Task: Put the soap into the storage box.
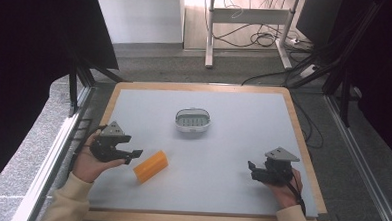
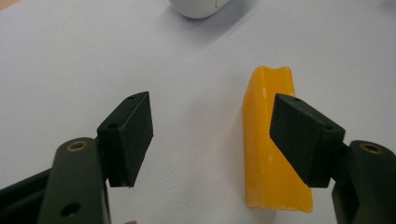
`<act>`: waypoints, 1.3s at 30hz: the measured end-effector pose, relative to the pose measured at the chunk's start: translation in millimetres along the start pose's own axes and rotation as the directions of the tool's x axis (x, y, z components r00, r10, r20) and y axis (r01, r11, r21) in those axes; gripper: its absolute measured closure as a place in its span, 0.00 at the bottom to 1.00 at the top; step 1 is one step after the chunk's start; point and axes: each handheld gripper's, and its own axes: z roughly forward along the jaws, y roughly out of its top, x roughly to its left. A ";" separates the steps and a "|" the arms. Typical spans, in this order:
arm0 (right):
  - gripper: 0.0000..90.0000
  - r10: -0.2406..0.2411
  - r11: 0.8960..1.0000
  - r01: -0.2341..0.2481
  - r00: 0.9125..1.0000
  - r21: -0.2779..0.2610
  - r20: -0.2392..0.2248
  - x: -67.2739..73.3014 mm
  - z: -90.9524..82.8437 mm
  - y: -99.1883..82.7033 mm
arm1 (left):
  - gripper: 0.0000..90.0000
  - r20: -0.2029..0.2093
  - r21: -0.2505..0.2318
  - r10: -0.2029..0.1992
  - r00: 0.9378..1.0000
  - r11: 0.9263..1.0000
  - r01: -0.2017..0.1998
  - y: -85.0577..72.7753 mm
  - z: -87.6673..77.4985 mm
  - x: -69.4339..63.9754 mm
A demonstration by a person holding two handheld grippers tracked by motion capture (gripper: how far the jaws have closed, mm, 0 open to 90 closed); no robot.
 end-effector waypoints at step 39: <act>0.20 -0.046 0.998 0.047 0.998 -0.032 0.043 2.1 -6.5 -0.9 | 0.32 0.072 0.102 0.067 0.995 0.992 -0.074 20.1 14.8 -30.9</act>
